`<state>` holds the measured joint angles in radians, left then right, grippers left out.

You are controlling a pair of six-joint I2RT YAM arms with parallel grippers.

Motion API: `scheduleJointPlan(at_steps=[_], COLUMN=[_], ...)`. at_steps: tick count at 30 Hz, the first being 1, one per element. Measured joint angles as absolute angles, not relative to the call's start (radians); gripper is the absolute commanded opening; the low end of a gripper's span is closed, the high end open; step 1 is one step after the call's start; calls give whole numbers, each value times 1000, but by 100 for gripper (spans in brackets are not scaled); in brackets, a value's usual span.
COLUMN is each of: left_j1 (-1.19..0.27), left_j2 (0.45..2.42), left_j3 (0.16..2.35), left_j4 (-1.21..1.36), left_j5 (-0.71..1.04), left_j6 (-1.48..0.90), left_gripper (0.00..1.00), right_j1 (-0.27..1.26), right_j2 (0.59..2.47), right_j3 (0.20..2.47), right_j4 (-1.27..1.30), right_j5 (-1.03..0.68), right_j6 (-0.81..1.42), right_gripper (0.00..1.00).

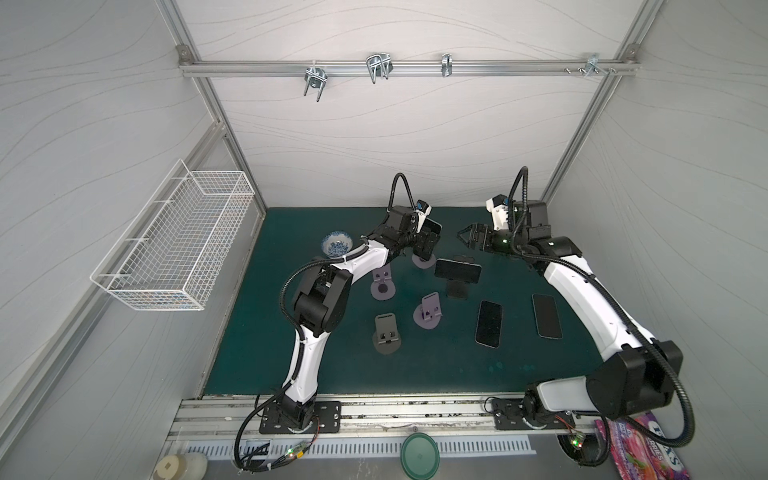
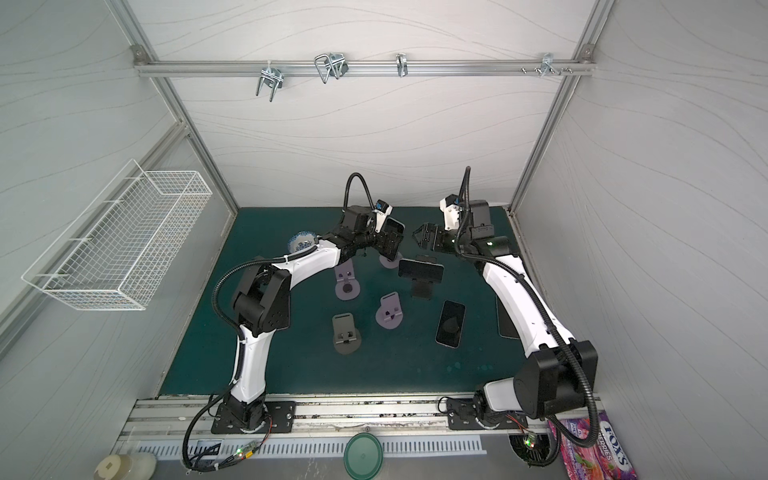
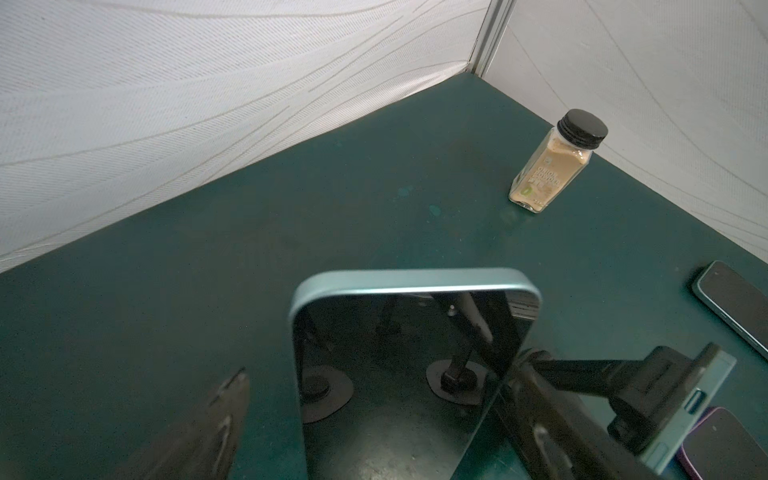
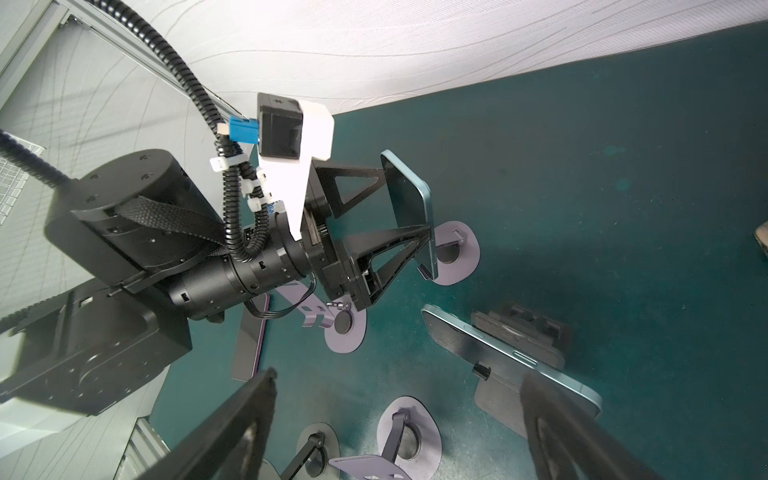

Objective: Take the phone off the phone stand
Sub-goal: 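Lower the open left gripper around the upright teal phone's top edge, then close the left gripper on the teal phone's top edge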

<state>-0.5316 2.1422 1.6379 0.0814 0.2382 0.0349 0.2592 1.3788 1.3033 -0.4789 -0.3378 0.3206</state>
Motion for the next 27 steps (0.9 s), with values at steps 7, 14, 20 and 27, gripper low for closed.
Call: scheduleJointPlan(at_steps=[7, 14, 20, 27], left_j1=[-538, -545, -552, -559], left_j2=[2155, 2166, 2185, 2220], left_j3=[1651, 1670, 1671, 1703], left_j4=[81, 109, 127, 126], left_j5=[220, 194, 179, 166], left_j6=[49, 51, 52, 52], left_gripper=[99, 99, 99, 99], right_j1=[258, 248, 242, 240], right_j2=[1379, 1375, 1372, 1361], right_j3=[1303, 1303, 1303, 1303], right_j4=[-479, -479, -480, -480], right_j5=[-338, -335, -333, -332], right_j6=[320, 314, 314, 313], right_gripper=[94, 94, 94, 95])
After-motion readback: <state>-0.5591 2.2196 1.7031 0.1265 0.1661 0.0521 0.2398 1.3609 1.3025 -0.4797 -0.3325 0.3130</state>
